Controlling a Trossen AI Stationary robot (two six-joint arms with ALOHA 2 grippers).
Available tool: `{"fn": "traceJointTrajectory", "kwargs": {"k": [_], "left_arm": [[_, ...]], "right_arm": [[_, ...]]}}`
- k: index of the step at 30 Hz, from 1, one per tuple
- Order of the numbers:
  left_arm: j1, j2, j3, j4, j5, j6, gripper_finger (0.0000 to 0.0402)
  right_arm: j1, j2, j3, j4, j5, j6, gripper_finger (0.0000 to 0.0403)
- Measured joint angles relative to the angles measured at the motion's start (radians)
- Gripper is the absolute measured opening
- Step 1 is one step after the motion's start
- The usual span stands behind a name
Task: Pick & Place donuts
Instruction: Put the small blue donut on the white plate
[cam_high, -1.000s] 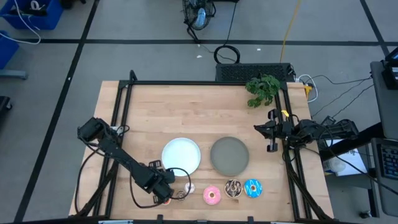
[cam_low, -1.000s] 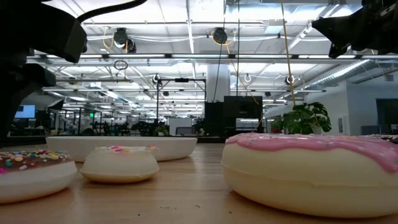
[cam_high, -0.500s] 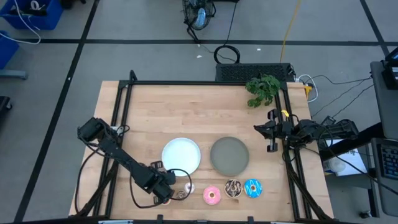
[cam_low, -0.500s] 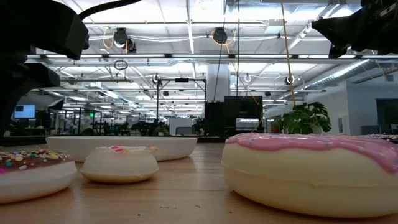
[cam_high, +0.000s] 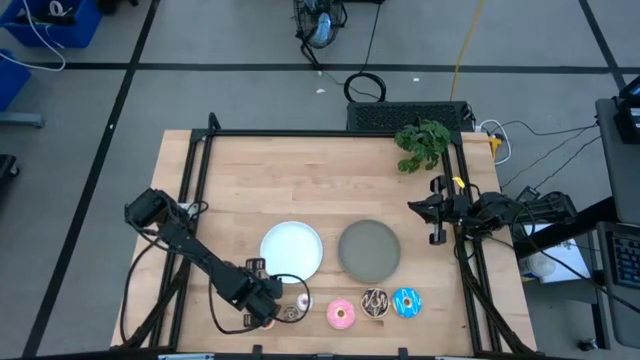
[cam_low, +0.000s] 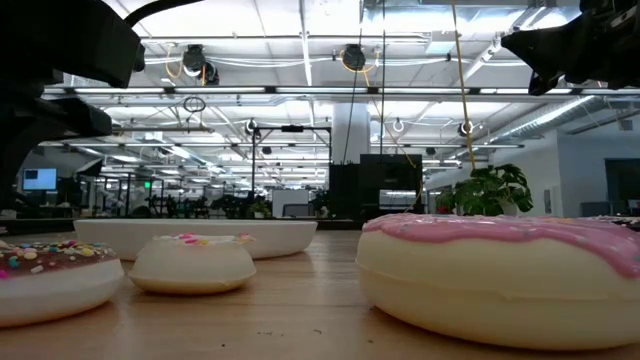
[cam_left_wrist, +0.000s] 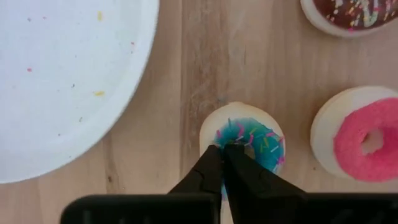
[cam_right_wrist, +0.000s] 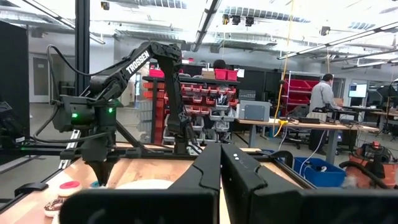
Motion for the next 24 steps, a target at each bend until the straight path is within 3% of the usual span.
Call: {"fn": "traceJointTrajectory", "kwargs": {"k": [12, 18, 24], "left_arm": [[0.049, -0.104, 0.070, -0.107, -0.043, 0.123, 0.0009], [0.187, -0.147, 0.097, -0.204, -0.066, 0.256, 0.0005], [0.381, -0.128, 0.063, -0.151, -0.112, 0.409, 0.0008]], "right_arm": [[0.000, 0.001, 0.000, 0.000, 0.000, 0.003, 0.0000], [0.000, 0.001, 0.000, 0.000, 0.000, 0.025, 0.0000], [0.000, 0.002, 0.000, -0.005, 0.000, 0.022, 0.0000]]}}
